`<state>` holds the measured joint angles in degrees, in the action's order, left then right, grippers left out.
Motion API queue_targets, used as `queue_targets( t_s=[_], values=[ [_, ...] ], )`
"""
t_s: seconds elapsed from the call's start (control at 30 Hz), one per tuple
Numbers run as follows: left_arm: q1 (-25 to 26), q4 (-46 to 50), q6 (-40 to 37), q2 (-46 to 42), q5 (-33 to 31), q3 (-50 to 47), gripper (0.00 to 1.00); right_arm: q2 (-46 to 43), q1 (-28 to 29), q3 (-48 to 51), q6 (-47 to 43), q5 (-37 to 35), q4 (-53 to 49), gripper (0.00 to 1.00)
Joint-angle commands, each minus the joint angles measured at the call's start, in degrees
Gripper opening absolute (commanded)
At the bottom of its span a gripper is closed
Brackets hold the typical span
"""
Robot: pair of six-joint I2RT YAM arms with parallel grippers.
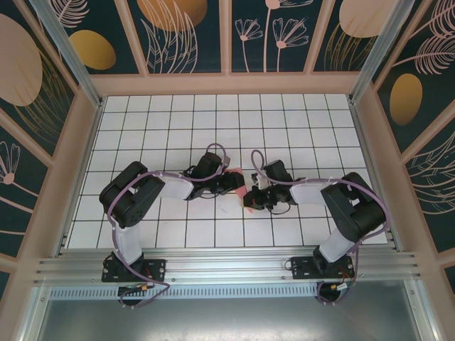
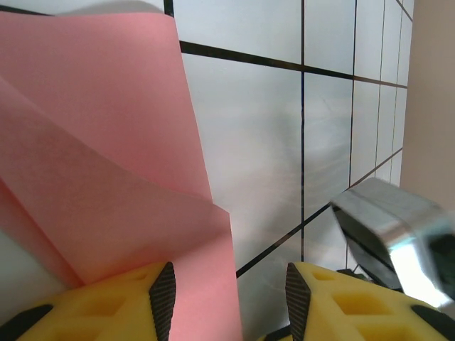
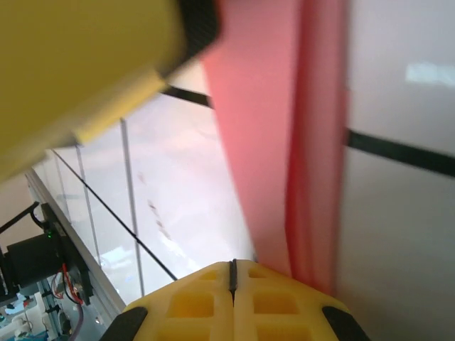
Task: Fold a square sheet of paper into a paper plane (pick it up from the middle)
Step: Fold the wing for the fifth time at the center of the table.
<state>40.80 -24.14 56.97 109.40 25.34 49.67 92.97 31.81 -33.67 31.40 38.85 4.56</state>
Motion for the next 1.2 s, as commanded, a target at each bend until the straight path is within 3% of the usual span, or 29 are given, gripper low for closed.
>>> queue_targets(
  t_s=[0.0, 0.33, 0.53, 0.83, 1.17],
  values=[
    [0.05, 4.88, -2.70, 3.97, -3.59, -0.52, 0.48, 1.03, -0.14, 3.86, 0.16, 0.53, 1.58, 0.00],
    [0.03, 5.11, -2.72, 4.32, -3.50, -0.12, 0.48, -5.02, -1.75, 5.62, 0.88, 3.31, 1.91, 0.00],
    [0.06, 5.13, -2.65, 4.83, -3.28, 0.44, 0.48, -0.93, -2.46, 7.58, 0.61, 0.80, 1.70, 0.00],
    [0.03, 5.57, -2.83, 4.75, -3.02, 0.86, 0.48, -7.66, -2.45, 0.37, 1.11, 1.81, 1.65, 0.00],
    [0.07, 5.58, -2.78, 4.86, -2.82, 1.29, 0.48, 3.00, -2.54, -0.52, 2.72, 2.59, 8.57, 0.00]
  ],
)
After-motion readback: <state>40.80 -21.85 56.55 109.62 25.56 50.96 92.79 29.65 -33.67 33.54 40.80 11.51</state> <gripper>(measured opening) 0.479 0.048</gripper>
